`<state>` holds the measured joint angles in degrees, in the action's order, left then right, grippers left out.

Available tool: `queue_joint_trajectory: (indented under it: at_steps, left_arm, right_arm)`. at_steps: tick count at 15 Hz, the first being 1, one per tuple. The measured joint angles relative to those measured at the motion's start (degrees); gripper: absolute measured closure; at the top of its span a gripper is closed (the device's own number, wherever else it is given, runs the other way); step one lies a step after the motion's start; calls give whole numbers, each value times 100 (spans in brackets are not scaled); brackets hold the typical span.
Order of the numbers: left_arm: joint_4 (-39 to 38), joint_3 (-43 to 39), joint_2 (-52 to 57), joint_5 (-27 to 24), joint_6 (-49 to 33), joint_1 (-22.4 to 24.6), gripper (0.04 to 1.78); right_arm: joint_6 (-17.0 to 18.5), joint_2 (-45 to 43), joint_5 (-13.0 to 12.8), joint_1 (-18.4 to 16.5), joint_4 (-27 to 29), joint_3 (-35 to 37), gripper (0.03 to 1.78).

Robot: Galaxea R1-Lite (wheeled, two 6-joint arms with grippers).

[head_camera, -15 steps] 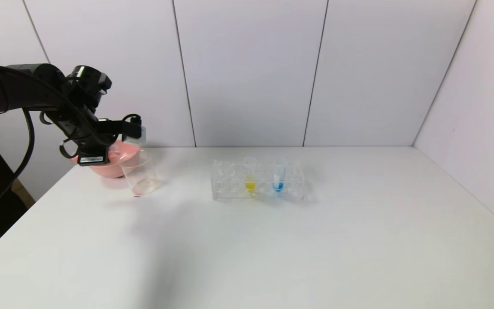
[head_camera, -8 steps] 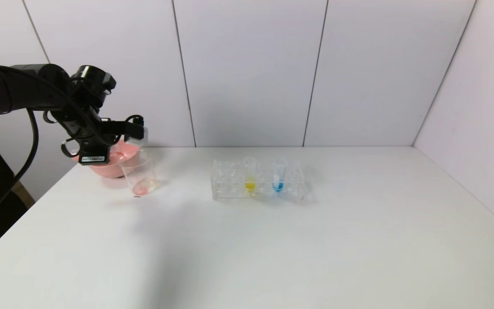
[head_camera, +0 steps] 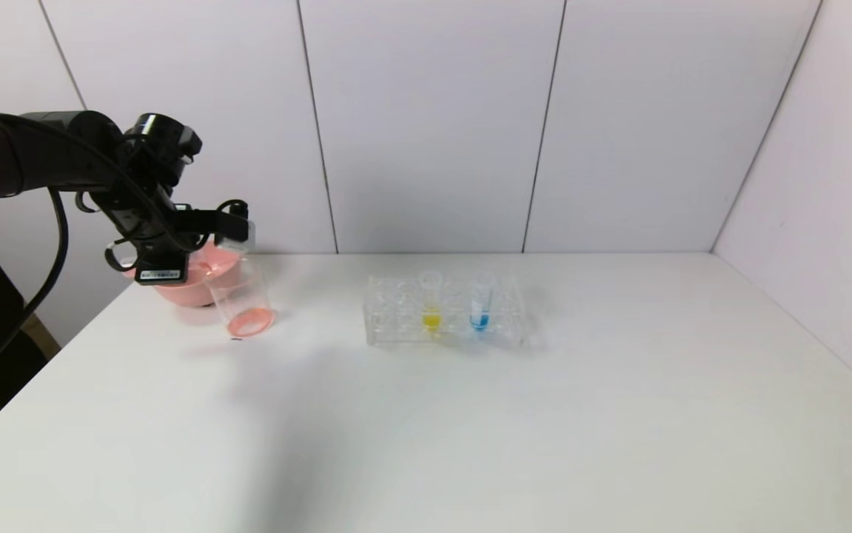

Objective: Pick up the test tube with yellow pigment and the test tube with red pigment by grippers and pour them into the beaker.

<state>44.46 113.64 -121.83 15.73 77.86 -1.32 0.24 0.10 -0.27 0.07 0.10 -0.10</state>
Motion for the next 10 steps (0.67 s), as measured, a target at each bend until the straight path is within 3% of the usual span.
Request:
queue_joint_trajectory:
  at_steps: [10]
  left_arm:
    - [-77,0,0,4,-9,-74,137]
  right_arm:
    - [2,0,2,2,0,0,11]
